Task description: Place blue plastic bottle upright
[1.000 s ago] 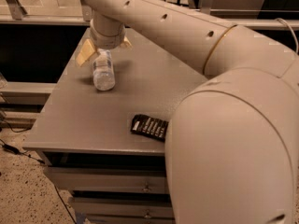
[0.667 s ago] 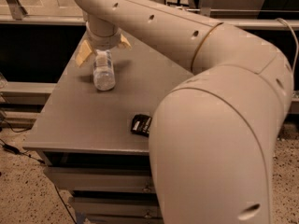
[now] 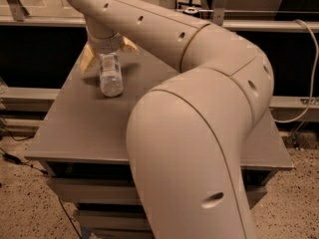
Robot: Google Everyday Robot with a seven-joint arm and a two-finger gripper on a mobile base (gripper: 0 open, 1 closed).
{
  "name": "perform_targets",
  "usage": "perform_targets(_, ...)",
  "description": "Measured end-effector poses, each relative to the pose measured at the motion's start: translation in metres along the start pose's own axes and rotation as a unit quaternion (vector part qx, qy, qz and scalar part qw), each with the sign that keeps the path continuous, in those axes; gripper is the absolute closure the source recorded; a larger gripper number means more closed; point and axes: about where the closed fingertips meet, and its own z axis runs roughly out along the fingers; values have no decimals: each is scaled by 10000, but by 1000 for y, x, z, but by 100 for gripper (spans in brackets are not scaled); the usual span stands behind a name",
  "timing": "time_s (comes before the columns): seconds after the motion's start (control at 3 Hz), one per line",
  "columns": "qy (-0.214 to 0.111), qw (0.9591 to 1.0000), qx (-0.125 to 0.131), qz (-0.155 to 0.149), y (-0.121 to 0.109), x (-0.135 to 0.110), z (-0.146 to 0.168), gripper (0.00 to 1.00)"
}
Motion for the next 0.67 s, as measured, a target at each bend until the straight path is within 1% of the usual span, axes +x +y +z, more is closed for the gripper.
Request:
perform_targets(0.33,274,9995,116,76,0,2,6,0)
perform_targets(0.67,478,9984,214,192,1,5,10,0)
